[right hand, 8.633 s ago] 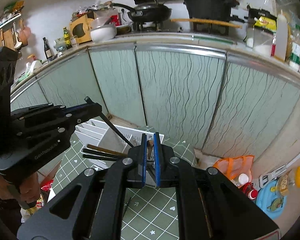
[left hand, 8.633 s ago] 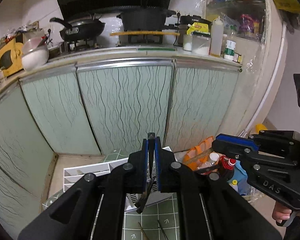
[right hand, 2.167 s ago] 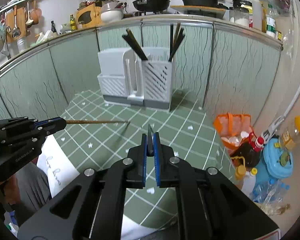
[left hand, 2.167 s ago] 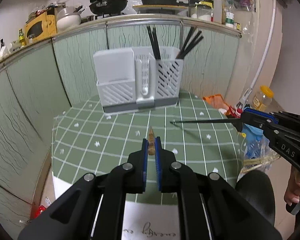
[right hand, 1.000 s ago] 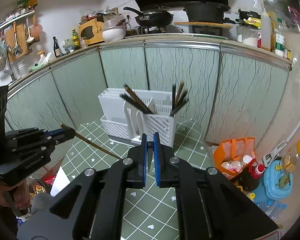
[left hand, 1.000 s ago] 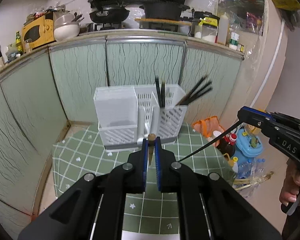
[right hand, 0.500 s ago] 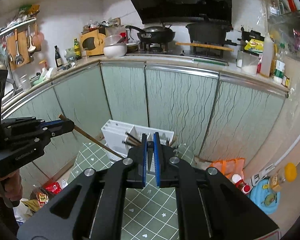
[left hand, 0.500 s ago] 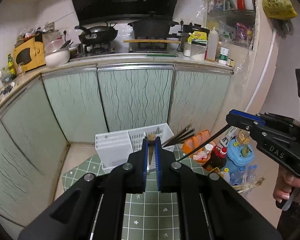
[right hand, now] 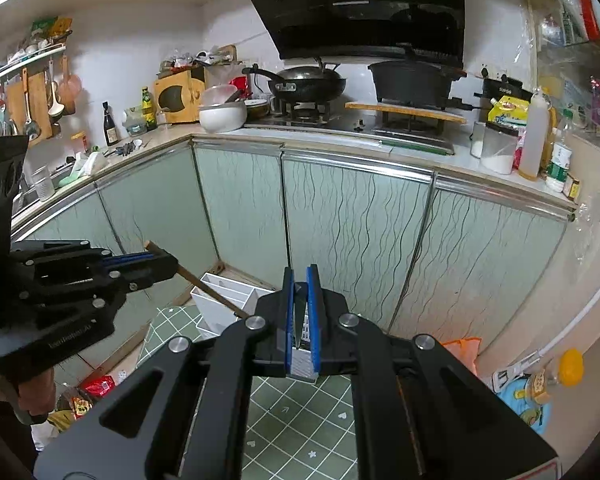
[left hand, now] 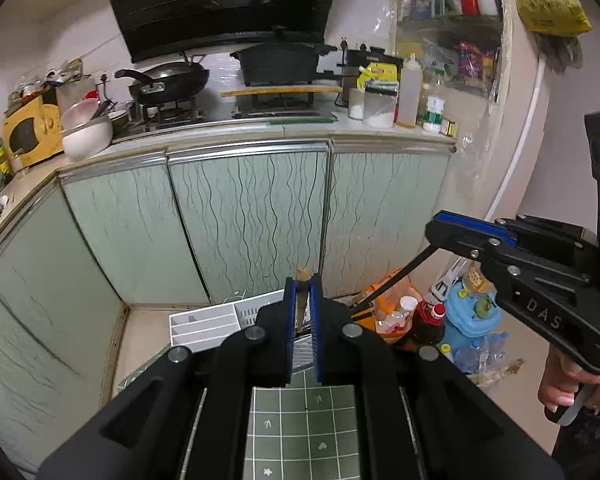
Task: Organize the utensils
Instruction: 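Lower both chopsticks into the white holder compartments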
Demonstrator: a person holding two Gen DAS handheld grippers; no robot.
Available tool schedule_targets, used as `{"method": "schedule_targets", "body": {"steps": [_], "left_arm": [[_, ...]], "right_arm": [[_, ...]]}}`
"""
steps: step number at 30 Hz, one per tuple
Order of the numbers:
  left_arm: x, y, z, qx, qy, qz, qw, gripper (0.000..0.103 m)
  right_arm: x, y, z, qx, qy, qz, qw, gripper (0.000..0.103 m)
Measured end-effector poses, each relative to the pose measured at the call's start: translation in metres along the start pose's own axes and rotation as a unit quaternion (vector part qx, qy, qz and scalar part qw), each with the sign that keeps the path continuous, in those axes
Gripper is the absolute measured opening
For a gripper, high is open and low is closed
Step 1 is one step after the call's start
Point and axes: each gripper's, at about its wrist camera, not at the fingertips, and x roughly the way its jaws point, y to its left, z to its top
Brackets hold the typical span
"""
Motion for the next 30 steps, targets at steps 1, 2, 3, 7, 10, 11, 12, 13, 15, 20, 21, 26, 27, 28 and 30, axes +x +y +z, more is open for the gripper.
{"method": "schedule_targets", "body": {"steps": [1, 2, 3, 7, 10, 11, 12, 13, 15, 20, 21, 26, 27, 28, 30], "left_arm": [[0.007, 0.0, 0.001, 0.0, 0.002, 0.0, 1.0, 0.008], [0.014, 0.001, 0.003, 0.003, 0.003, 0.002, 1.0, 0.008], [0.023, 0.002, 0.003, 0.005, 0.006, 0.003, 1.0, 0.008], [0.054, 0.01, 0.004, 0.003, 0.016, 0.008, 0.9998, 0.008], [0.076, 0.016, 0.002, 0.002, 0.025, 0.006, 0.9997, 0.008], [0.081, 0.018, 0.0, 0.001, 0.027, 0.007, 0.9996, 0.008], [0.09, 0.02, -0.002, 0.003, 0.03, 0.009, 0.9995, 0.008], [0.094, 0.021, -0.002, 0.001, 0.032, 0.008, 0.9995, 0.008], [0.106, 0.025, -0.005, -0.005, 0.038, 0.004, 0.9992, 0.008], [0.127, 0.03, -0.013, -0.011, 0.046, -0.004, 0.9989, 0.008], [0.129, 0.03, -0.014, -0.011, 0.046, -0.005, 0.9989, 0.008], [0.134, 0.034, -0.019, -0.015, 0.037, -0.012, 0.9991, 0.008], [0.135, 0.034, -0.018, -0.016, 0.036, -0.013, 0.9991, 0.008], [0.136, 0.035, -0.019, -0.016, 0.035, -0.014, 0.9992, 0.008], [0.136, 0.035, -0.018, -0.013, 0.029, -0.013, 0.9994, 0.008]], "right_arm": [[0.007, -0.001, 0.0, -0.001, 0.002, -0.002, 1.0, 0.006], [0.013, -0.003, -0.001, 0.0, 0.003, -0.001, 1.0, 0.006], [0.02, -0.006, -0.001, 0.003, 0.006, 0.001, 1.0, 0.006], [0.05, -0.016, -0.003, 0.009, 0.012, 0.006, 1.0, 0.006], [0.073, -0.022, -0.005, 0.012, 0.018, 0.008, 1.0, 0.006], [0.082, -0.024, -0.007, 0.014, 0.021, 0.008, 1.0, 0.006], [0.089, -0.027, -0.008, 0.016, 0.024, 0.008, 1.0, 0.006], [0.094, -0.028, -0.01, 0.017, 0.026, 0.009, 0.999, 0.006], [0.107, -0.031, -0.014, 0.019, 0.032, 0.01, 0.999, 0.006], [0.127, -0.038, -0.024, 0.021, 0.042, 0.012, 0.999, 0.006], [0.128, -0.038, -0.025, 0.022, 0.043, 0.013, 0.999, 0.006], [0.137, -0.038, -0.031, 0.013, 0.05, 0.018, 0.999, 0.006], [0.138, -0.038, -0.032, 0.012, 0.051, 0.019, 0.998, 0.006], [0.139, -0.038, -0.032, 0.011, 0.052, 0.019, 0.998, 0.006], [0.141, -0.039, -0.033, 0.009, 0.055, 0.022, 0.998, 0.006]]}}
